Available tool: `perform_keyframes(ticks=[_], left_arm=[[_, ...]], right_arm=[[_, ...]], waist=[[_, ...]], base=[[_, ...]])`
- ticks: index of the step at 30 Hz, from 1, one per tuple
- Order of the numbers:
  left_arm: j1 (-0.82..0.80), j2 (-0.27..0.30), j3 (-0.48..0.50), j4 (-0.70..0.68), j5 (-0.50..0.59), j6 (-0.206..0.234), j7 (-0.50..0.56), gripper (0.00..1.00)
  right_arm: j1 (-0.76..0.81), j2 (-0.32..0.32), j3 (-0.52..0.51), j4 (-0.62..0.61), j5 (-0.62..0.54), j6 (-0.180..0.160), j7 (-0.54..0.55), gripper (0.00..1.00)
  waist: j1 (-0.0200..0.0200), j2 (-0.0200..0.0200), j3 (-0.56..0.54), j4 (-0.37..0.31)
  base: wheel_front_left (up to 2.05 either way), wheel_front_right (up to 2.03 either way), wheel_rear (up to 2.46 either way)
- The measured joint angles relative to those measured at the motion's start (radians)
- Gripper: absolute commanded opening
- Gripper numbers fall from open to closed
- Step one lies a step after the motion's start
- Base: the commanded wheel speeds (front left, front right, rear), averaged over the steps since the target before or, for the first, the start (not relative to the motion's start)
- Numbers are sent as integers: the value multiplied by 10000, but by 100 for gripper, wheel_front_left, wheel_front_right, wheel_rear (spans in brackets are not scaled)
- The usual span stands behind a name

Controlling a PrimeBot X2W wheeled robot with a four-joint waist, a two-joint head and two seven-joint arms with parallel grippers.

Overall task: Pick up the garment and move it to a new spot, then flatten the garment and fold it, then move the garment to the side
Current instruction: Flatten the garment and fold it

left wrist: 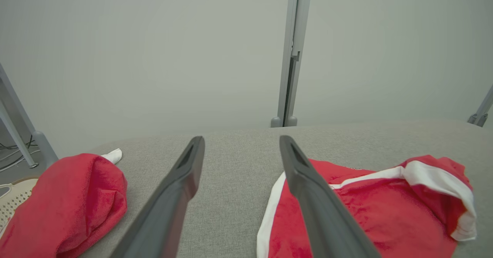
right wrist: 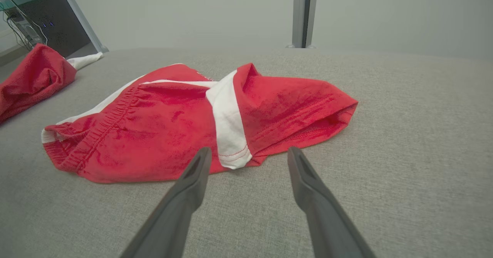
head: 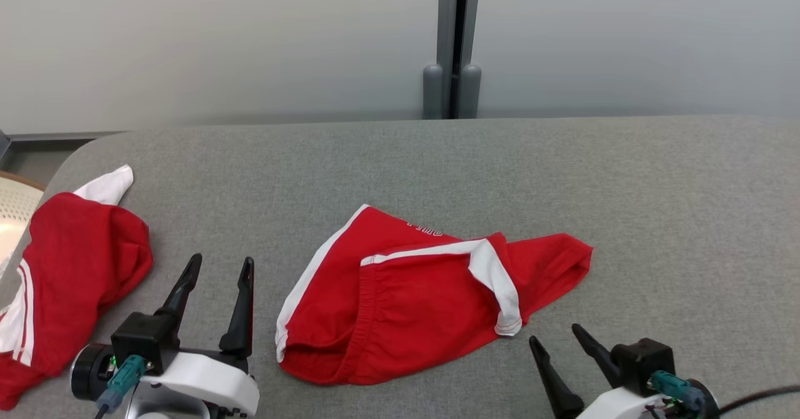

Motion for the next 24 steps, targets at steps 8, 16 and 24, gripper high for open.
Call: perform_keyframes(ticks=[8, 16, 24], left_arm=[[-793, -69, -88, 153, 59, -138, -159, 100], [-1076, -82, -38, 336, 58, -174, -362, 100], [-1153, -111, -86, 399, 58, -194, -470, 100]], right_arm=[[-1348, 247, 663, 2096, 65, 2, -531, 100], [-2331, 385, 428, 3476, 33, 2, -1342, 0], [-2476, -238, -472, 3168, -483, 2, -1831, 0]], waist=[[0, 0, 899, 478], [0, 0, 1342, 636], [0, 0, 1345, 492]], base=[[0, 0, 0], [0, 0, 0], [0, 0, 0]])
